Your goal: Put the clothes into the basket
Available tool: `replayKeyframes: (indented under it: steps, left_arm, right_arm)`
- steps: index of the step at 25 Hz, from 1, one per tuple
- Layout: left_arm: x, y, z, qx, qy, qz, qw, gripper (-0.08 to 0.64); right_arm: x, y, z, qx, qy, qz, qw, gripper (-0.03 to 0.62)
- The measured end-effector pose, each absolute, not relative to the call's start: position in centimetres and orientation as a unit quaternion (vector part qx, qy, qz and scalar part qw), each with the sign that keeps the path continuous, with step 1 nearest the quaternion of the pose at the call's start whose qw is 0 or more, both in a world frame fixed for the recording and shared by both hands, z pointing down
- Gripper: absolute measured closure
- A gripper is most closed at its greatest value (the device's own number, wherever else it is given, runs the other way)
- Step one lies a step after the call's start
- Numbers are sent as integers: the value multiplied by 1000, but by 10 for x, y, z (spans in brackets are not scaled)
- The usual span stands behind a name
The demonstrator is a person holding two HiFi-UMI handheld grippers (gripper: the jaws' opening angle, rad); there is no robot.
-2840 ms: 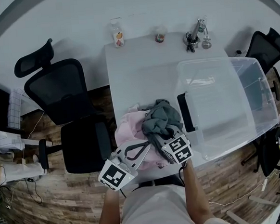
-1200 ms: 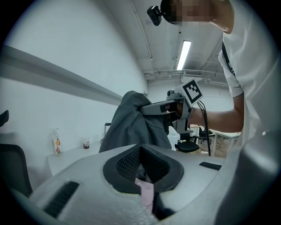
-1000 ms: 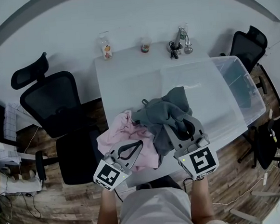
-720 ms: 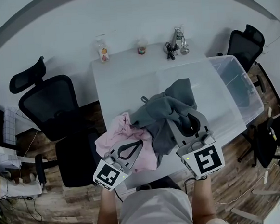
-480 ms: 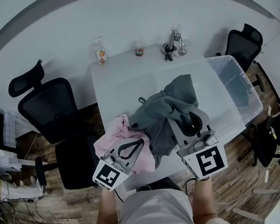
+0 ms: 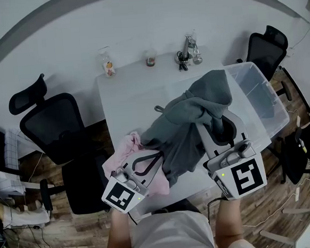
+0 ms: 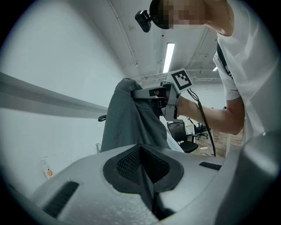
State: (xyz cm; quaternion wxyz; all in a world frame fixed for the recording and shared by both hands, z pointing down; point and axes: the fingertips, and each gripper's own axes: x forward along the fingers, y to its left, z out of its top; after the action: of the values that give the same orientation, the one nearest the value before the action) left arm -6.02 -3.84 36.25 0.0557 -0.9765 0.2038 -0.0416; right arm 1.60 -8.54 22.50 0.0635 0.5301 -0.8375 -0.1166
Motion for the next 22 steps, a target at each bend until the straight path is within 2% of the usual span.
replayKeyframes:
  steps: [22]
  left_arm:
    - [6, -49, 303, -981, 134, -25, 138, 560]
  right_arm:
    - [112, -93, 100, 601, -777, -188, 5, 488]
